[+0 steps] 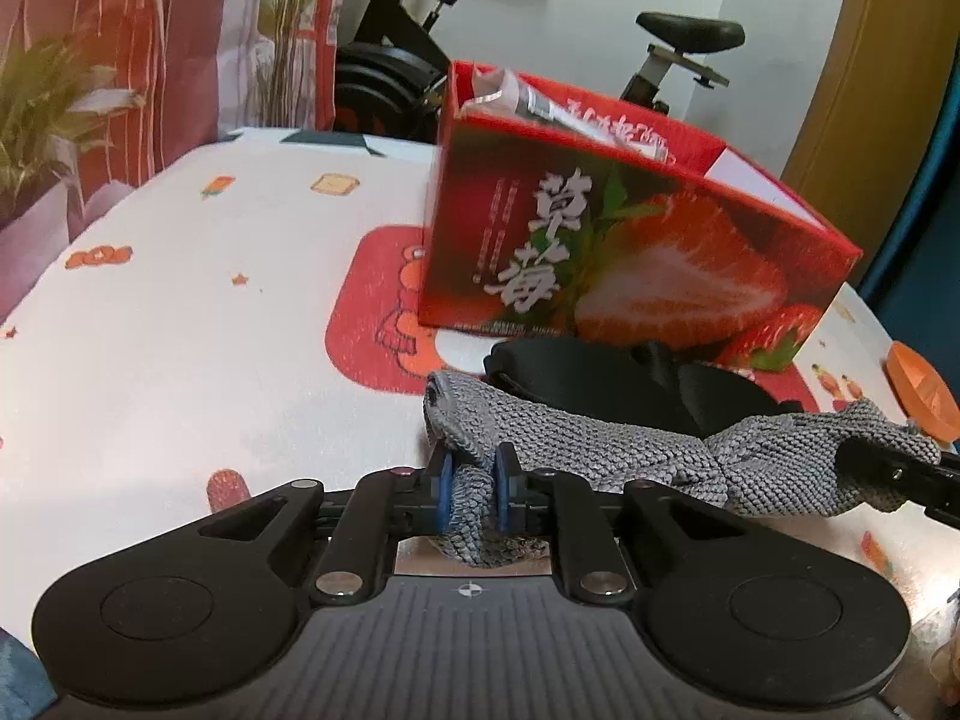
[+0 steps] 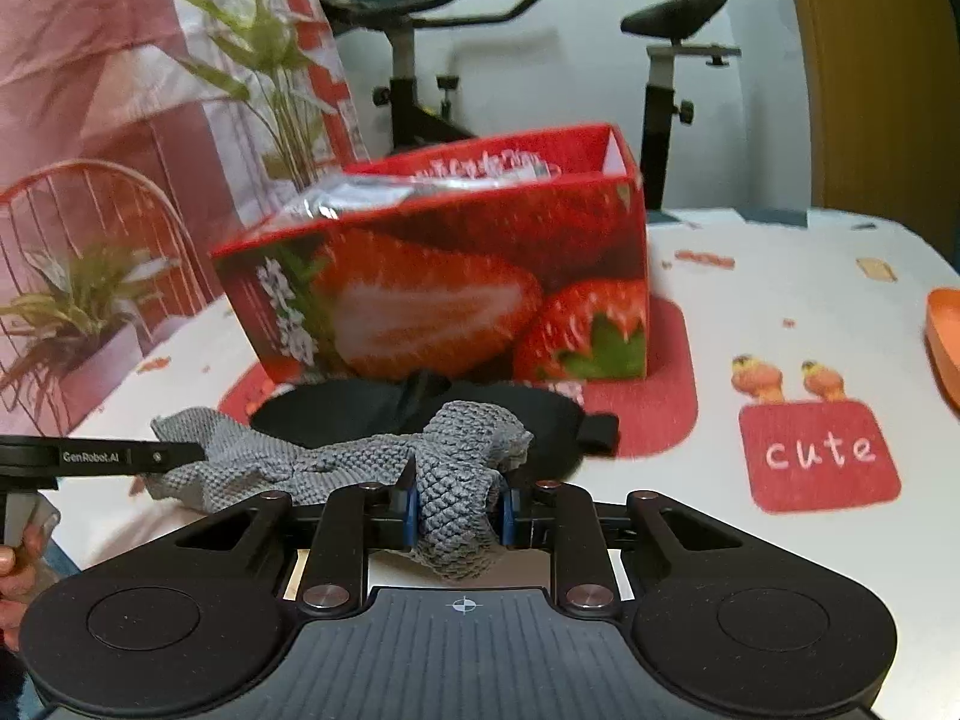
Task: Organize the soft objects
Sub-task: 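Lift the grey cloth with both grippers and lower it into the red box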
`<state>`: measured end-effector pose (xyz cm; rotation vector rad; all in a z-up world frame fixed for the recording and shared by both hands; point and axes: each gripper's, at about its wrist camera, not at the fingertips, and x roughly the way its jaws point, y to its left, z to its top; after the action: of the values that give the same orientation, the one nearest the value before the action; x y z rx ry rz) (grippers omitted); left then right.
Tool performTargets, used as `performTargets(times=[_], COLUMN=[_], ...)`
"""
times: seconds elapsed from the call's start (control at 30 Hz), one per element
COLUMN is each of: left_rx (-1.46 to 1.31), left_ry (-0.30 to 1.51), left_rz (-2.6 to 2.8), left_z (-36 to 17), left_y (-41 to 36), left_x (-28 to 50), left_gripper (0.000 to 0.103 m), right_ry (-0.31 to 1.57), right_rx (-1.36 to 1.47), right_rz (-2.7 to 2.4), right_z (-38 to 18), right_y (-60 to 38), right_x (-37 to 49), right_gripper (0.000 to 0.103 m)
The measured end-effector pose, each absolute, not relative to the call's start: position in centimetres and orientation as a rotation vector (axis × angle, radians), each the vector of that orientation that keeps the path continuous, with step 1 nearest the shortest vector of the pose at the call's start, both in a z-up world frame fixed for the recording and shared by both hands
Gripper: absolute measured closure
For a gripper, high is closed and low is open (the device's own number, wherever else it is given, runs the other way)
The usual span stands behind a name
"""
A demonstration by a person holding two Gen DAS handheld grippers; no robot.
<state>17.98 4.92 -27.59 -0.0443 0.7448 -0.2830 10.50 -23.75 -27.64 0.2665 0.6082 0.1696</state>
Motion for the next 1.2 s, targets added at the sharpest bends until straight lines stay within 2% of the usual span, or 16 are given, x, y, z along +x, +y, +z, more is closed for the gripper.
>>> performTargets(times=[0.17,0.37,0.63,0.87,1.2], left_rx=[-0.046,-0.077,0.008,0.123,0.216], left_ry=[0.672,0.517,0.396,0.582,0.705], left_rz=[-0.282,-0.291,-0.280,-0.315,-0.384], left_z=[-25.4,-20.4,-15.1,-16.8,-19.1], left_y=[5.2,5.6,2.3,-1.5,-5.5], left_x=[17.4,17.2,21.8,28.8,31.7], left_gripper=[0.089,0.089,0.089,0.089,0.089], right_ry=[0.543,0.436,0.353,0.496,0.642], right_rx=[0.242,0.214,0.138,0.133,0.148], right_rz=[0.194,0.232,0.234,0.206,0.157], right_z=[-25.6,-21.0,-16.2,-17.4,-20.8], right_y=[-23.7,-24.4,-25.6,-26.4,-26.5], right_x=[10.2,11.6,17.8,24.2,27.9], right_gripper=[0.082,0.082,0.083,0.083,0.083])
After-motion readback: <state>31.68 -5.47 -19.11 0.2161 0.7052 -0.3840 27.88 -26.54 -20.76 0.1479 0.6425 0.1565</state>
